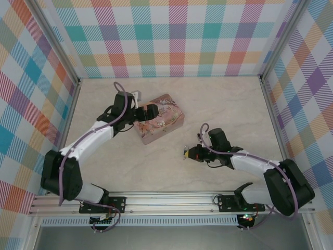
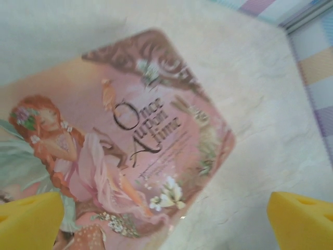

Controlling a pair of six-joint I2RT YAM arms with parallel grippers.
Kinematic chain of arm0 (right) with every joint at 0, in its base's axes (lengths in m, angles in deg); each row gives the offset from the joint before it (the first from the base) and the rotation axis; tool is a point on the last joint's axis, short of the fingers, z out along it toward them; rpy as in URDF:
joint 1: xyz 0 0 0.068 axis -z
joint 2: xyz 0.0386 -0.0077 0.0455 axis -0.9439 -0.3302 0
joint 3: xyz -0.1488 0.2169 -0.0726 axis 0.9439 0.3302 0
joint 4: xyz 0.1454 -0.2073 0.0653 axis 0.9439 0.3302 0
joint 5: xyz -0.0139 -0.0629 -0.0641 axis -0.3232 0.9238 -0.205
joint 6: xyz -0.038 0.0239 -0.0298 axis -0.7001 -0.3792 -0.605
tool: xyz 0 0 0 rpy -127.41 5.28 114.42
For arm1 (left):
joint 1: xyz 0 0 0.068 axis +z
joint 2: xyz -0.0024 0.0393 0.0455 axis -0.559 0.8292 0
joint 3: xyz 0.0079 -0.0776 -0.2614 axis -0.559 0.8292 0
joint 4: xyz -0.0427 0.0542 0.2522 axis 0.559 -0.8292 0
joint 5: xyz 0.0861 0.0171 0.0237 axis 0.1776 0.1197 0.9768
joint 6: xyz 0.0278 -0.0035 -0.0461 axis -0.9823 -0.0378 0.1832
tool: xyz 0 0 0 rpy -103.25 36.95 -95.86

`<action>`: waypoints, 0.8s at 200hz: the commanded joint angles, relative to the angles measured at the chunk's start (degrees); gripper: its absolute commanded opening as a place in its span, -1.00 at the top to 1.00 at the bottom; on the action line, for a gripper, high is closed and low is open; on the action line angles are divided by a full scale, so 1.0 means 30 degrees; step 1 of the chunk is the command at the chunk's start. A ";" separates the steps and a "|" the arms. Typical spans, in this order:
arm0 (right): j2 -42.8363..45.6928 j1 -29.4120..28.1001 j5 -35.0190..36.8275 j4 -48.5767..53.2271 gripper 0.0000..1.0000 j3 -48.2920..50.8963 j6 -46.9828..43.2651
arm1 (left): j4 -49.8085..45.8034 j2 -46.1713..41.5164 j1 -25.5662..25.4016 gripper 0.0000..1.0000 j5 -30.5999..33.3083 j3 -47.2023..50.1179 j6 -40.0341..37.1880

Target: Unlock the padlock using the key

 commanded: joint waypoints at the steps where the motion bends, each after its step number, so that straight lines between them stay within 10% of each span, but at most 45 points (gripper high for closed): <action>1: -0.1016 -0.0521 -0.0450 -0.0311 0.93 -0.0350 0.1150 | -0.0341 -0.1844 0.0287 -1.00 0.0457 0.1058 0.0486; 58: -0.4116 -0.0643 -0.0848 0.0195 0.87 -0.1214 0.0749 | -0.0640 -0.4194 0.0315 -1.00 0.0921 0.2985 0.1134; 120: -0.1797 -0.0588 0.2275 0.5095 0.09 -0.2719 -0.1655 | -0.2451 -0.5773 0.0432 -1.00 0.1503 0.3303 0.0664; 160: -0.0260 -0.0497 0.4687 0.8905 -0.08 -0.4332 -0.3310 | -0.3327 -0.7223 0.0463 -1.00 0.1534 0.3731 0.0376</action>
